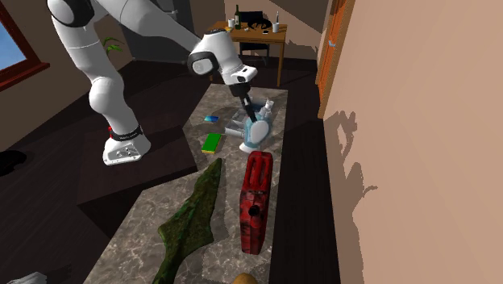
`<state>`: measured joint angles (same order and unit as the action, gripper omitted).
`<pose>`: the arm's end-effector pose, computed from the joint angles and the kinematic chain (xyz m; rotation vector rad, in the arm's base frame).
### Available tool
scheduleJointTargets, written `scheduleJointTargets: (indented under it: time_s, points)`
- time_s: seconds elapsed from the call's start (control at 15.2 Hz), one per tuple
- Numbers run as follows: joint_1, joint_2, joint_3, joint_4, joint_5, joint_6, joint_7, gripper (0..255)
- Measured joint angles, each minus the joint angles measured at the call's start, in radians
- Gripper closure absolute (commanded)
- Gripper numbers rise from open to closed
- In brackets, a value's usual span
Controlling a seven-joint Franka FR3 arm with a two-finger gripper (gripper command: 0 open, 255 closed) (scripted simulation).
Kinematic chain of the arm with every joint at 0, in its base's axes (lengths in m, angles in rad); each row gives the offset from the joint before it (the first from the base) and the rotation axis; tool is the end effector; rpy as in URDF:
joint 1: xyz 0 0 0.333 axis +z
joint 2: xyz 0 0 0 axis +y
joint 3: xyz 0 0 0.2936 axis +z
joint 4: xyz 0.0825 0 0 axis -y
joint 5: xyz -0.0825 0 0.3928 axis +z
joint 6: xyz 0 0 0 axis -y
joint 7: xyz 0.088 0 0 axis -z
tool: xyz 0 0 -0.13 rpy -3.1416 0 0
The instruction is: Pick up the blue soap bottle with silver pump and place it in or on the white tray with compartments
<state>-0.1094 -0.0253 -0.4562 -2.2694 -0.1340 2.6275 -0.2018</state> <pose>0.4768 -0.3009 0.3590 2.8659 -0.3773 0.4748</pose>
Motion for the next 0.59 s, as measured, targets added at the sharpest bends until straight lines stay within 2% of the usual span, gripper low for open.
scheduleJointTargets:
  time_s: [0.13, 0.59]
  points:
    - [0.024, -0.016, 0.031, -0.016, -0.052, -0.006, 0.092, 255]
    - [0.087, -0.05, 0.127, -0.013, -0.155, -0.069, 0.322, 255]
